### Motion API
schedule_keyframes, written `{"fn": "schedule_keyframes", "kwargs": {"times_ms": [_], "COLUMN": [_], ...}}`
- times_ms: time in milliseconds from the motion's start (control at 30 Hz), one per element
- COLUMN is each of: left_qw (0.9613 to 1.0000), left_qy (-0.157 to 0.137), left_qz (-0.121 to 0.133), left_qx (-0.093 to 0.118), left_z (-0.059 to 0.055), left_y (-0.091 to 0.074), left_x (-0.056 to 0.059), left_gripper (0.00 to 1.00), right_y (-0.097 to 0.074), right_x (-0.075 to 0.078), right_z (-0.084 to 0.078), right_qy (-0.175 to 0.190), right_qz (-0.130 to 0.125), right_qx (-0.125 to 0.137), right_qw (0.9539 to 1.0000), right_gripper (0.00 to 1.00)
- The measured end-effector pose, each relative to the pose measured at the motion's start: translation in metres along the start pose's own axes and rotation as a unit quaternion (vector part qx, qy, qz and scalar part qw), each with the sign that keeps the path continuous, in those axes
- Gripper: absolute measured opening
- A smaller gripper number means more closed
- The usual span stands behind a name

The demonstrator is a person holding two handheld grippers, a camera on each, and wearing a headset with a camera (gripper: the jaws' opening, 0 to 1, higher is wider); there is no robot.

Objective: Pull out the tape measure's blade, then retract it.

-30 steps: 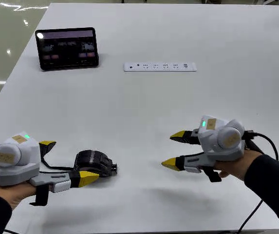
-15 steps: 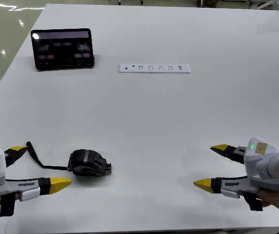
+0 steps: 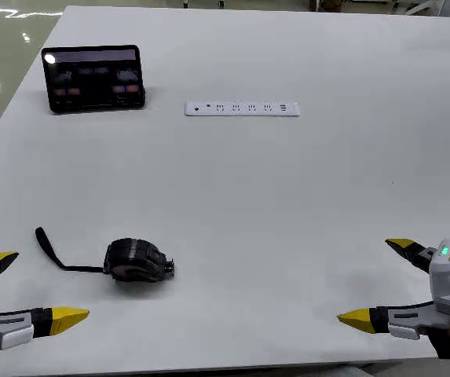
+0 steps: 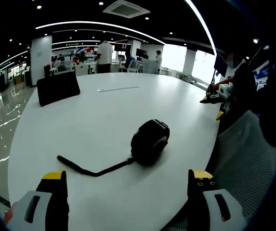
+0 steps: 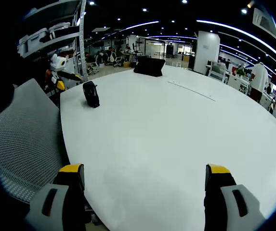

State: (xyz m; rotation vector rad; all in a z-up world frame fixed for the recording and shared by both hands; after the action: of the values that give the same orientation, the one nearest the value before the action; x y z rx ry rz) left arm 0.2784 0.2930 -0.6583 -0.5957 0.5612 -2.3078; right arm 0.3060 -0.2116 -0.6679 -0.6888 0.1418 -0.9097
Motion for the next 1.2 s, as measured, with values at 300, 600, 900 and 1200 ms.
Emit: {"fn": "schedule_keyframes", "kwargs": {"times_ms": [300,600,900,1200], "left_qw": [0.9999,0.9999,0.9998,0.9997], "left_qy": [-0.012,-0.007,-0.011,-0.015], "left_qz": [0.001,0.004,0.003,0.009], "left_qx": [0.007,0.013,0.016,0.018], "left_z": [0.006,0.013,0.014,0.014], "left_y": [-0.001,0.001,0.000,-0.005], "left_x": [-0.001,-0.001,-0.001,-0.005], "left_gripper": [1.00,1.00,1.00,1.00], "right_y": [-0.002,-0.001,0.002,0.002], "right_x": [0.001,0.002,-0.003,-0.006], "right_z": [0.006,0.017,0.010,0.009], "right_qy": [-0.005,0.005,0.010,0.009], "right_qz": [0.002,0.002,0.009,0.012], "right_qx": [-0.002,0.010,0.001,-0.003], "right_qw": [1.0000,0.9999,0.9999,0.9999], "right_gripper": [1.00,1.00,1.00,1.00]}}
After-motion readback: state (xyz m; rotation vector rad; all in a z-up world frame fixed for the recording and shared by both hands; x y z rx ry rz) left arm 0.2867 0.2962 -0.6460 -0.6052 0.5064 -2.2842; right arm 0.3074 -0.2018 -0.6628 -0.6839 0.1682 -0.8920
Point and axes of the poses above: the centre of the closed fingertips' face, and the gripper's own axes: y roughly forward along the fingers, x roughly to its right, z roughly out of its top, the point moved 5 cm from there along -y, roughly backward along the fingers, and after that the axes turned 14 degrees about -z, right-handed, at the moved point
